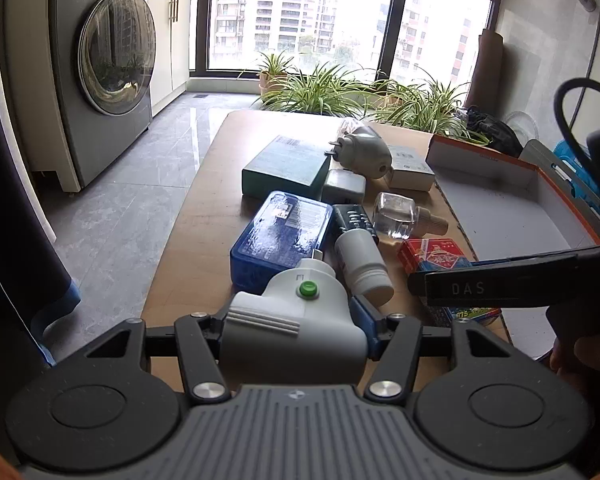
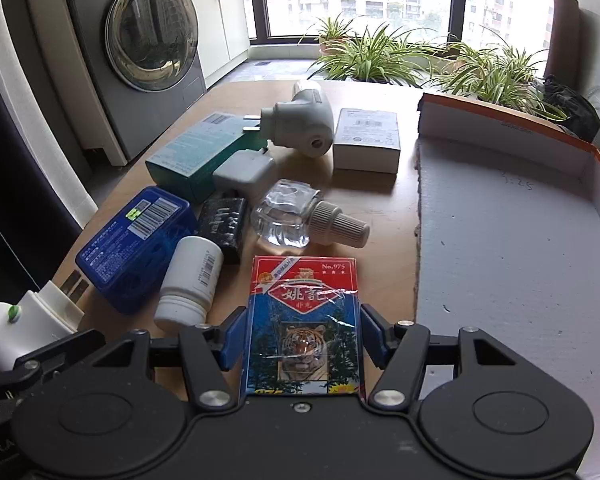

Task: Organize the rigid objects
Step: 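Close left gripper on white heater while right gripper grasps tiger-print box, then carry white heater in left gripper and tiger-print box in right gripper over the tray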

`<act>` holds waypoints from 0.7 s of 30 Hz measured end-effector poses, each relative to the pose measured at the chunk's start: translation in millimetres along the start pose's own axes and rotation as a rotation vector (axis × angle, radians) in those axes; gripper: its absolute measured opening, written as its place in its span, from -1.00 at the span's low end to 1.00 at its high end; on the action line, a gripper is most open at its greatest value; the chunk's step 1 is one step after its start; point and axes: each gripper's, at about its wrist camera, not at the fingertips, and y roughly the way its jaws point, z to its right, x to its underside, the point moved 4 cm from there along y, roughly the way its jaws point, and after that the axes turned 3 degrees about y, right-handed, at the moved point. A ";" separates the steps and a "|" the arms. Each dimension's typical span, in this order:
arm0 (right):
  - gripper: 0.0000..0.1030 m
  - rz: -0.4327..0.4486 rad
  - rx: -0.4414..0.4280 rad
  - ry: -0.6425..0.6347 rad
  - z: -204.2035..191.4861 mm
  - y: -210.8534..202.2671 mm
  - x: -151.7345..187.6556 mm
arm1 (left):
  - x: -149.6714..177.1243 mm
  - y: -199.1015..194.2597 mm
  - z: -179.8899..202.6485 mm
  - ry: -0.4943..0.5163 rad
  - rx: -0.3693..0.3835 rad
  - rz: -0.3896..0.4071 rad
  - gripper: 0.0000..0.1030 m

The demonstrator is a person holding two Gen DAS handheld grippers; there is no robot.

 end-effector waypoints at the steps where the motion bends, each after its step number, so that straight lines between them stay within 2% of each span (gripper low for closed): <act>1: 0.39 0.015 -0.002 0.003 1.9 -5.9 -1.5 | -1.4 -0.6 1.2 0.001 0.001 0.003 0.13; 7: 0.39 0.101 0.003 0.027 21.6 -47.0 -21.2 | -17.6 -3.9 19.4 0.022 0.033 0.030 0.13; 12: 0.39 0.170 0.055 0.048 48.9 -79.2 -36.6 | -40.1 -1.6 48.4 0.083 0.083 0.048 0.13; 16: 0.39 0.205 0.079 0.091 72.6 -97.0 -38.9 | -58.8 -5.5 74.6 0.120 0.126 0.085 0.13; 21: 0.39 0.232 0.089 0.133 93.6 -115.8 -31.1 | -65.7 -10.2 101.9 0.138 0.163 0.108 0.13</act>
